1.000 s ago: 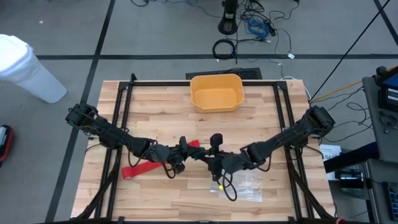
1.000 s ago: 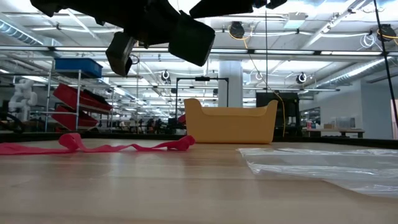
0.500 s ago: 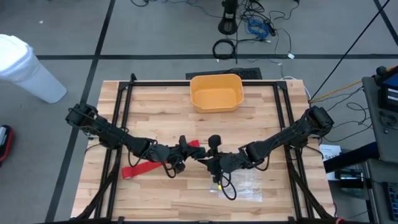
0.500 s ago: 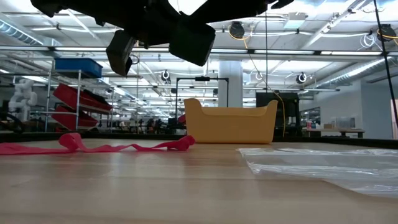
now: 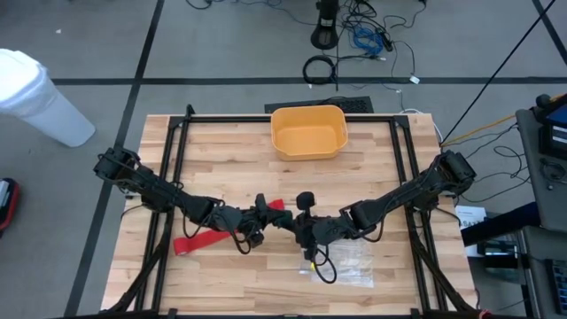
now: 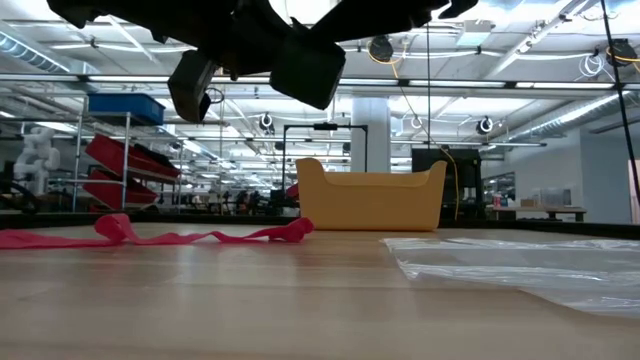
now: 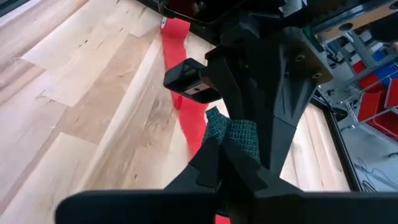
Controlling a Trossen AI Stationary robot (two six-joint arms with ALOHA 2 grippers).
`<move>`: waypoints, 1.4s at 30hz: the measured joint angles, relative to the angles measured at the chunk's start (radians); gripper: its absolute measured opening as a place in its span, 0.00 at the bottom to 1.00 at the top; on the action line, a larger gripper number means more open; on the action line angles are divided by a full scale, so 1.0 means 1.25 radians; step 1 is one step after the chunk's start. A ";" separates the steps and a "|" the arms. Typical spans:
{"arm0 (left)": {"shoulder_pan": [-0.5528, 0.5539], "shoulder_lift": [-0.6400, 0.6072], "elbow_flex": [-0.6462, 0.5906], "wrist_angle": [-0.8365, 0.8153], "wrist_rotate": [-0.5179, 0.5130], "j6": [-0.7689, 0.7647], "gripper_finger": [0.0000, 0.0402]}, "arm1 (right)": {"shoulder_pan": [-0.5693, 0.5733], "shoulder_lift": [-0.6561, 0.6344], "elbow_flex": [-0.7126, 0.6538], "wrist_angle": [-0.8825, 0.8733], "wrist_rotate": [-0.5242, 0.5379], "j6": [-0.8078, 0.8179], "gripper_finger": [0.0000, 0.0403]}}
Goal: Roll bandage
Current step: Roll the green bandage
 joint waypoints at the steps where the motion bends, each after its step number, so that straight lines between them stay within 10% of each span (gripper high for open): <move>1: 0.000 0.000 0.000 -0.001 -0.001 -0.003 0.04 | 0.000 0.000 0.000 -0.002 -0.007 0.000 0.00; 11: 0.036 -0.001 0.001 0.011 -0.036 -0.109 0.04 | 0.020 0.001 0.000 -0.028 -0.065 0.006 0.00; 20: 0.037 0.005 0.003 -0.003 -0.008 -0.105 0.04 | 0.057 0.002 -0.001 0.031 0.270 -0.121 0.00; 42: 0.010 0.025 0.001 0.009 0.066 -0.104 0.04 | 0.005 -0.001 0.001 -0.030 0.142 -0.033 0.00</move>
